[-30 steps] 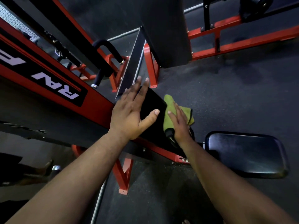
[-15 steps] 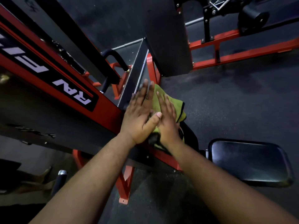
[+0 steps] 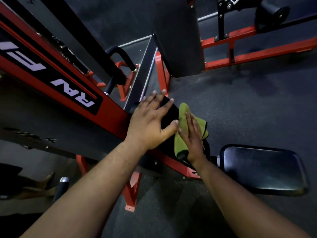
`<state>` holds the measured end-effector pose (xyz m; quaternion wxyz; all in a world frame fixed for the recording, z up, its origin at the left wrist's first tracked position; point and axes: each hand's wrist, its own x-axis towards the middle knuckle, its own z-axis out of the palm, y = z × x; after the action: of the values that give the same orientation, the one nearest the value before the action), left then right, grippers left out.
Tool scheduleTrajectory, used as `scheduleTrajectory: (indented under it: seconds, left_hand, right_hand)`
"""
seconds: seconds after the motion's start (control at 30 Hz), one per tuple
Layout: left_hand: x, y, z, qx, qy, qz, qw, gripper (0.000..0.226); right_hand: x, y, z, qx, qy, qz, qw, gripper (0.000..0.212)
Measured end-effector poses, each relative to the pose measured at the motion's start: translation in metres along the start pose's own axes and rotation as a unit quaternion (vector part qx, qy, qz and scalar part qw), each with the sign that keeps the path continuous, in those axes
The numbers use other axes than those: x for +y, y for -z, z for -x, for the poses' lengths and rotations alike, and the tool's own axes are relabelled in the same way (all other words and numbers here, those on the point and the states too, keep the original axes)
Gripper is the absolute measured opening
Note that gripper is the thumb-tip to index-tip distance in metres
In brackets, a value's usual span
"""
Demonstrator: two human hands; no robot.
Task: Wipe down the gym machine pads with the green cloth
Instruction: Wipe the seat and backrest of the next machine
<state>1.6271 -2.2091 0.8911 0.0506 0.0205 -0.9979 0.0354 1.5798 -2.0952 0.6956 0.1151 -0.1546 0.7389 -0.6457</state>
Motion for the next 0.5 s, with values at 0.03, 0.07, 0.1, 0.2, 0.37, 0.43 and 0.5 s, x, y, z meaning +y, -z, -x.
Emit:
scheduleTrajectory:
  seconds: [0.03, 0.07, 0.1, 0.2, 0.37, 0.43, 0.5]
  left_hand:
    - [0.000, -0.001, 0.000, 0.001, -0.003, -0.005, 1.000, 0.077]
    - [0.001, -0.001, 0.001, 0.005, -0.004, -0.006, 1.000, 0.076]
    - [0.001, -0.001, 0.001, 0.010, -0.001, -0.006, 1.000, 0.076]
    - [0.002, -0.001, 0.001, 0.005, 0.005, -0.010, 1.000, 0.078]
    - [0.003, -0.001, 0.001, 0.006, 0.006, 0.003, 1.000, 0.079]
    - [0.002, 0.000, 0.000, 0.007, 0.005, 0.005, 1.000, 0.078]
    - [0.000, -0.001, 0.000, 0.011, 0.001, 0.007, 1.000, 0.076]
  right_hand:
    - [-0.016, -0.001, -0.006, -0.008, 0.008, -0.001, 1.000, 0.077]
    - [-0.034, -0.002, -0.012, -0.012, 0.029, -0.003, 1.000, 0.073]
    - [-0.048, -0.001, -0.017, -0.017, 0.054, -0.006, 0.998, 0.072]
    - [-0.054, 0.005, -0.021, -0.033, 0.110, -0.014, 0.993, 0.077]
    - [0.043, 0.012, -0.025, -0.020, 0.008, -0.010, 1.000, 0.081]
    - [0.081, 0.016, -0.018, -0.014, -0.091, -0.001, 0.996, 0.097]
    - [0.111, 0.019, -0.008, -0.010, -0.162, 0.011, 0.987, 0.093]
